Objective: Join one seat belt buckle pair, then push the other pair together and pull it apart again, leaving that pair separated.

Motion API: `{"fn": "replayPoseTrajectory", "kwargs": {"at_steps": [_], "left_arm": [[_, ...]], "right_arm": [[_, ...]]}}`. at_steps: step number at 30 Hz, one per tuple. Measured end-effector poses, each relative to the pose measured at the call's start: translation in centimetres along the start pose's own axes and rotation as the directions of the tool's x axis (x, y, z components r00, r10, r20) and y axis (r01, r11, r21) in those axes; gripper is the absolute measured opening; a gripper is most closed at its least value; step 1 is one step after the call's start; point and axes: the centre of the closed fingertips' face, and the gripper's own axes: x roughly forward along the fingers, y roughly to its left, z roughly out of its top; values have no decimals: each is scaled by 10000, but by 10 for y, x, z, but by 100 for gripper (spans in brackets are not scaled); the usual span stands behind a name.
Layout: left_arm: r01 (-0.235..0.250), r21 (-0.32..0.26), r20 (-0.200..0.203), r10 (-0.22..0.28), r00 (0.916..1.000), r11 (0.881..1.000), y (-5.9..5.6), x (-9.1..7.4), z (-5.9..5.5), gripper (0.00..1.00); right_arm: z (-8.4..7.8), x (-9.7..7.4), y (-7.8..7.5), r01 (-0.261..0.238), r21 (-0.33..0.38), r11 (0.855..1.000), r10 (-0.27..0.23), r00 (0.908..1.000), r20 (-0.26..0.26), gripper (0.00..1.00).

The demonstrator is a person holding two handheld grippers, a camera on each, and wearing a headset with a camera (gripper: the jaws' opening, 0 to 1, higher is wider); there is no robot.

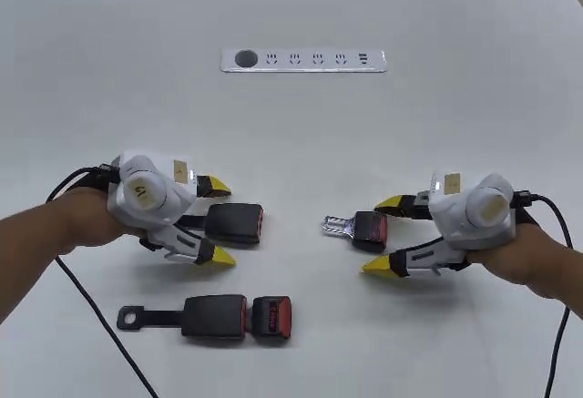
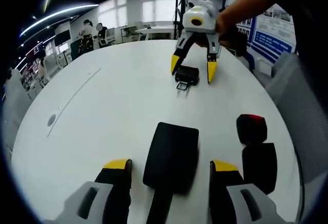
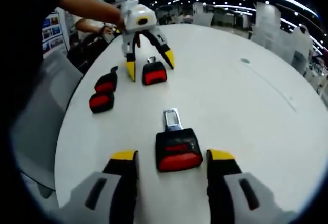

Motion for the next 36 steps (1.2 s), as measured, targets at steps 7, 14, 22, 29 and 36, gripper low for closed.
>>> {"fn": "replayPoseTrajectory", "kwargs": {"at_steps": [7,14,22,29,36], "left_arm": [[160,130,208,-162,9997,9998,0,0,7,45],[23,90,187,-25,9998,10000,4,-4,6,38],[38,160,171,-41,9998,9999,4,-1,1,37],[256,333,91,-259,9996,9991,3,-1,0,36],[429,378,-31,-428,9991,9984,2,-2,-1,36]], "right_arm": [[3,6,-5,7,-74,10000,-6,10000,68,39],[9,7,-3,15,-637,9980,-4,9998,177,36],[10,7,-3,-169,-638,9978,230,9950,970,35],[11,6,-2,-420,-830,9957,520,9911,1224,35],[12,5,0,-684,-913,9935,816,9854,1498,35]]}}
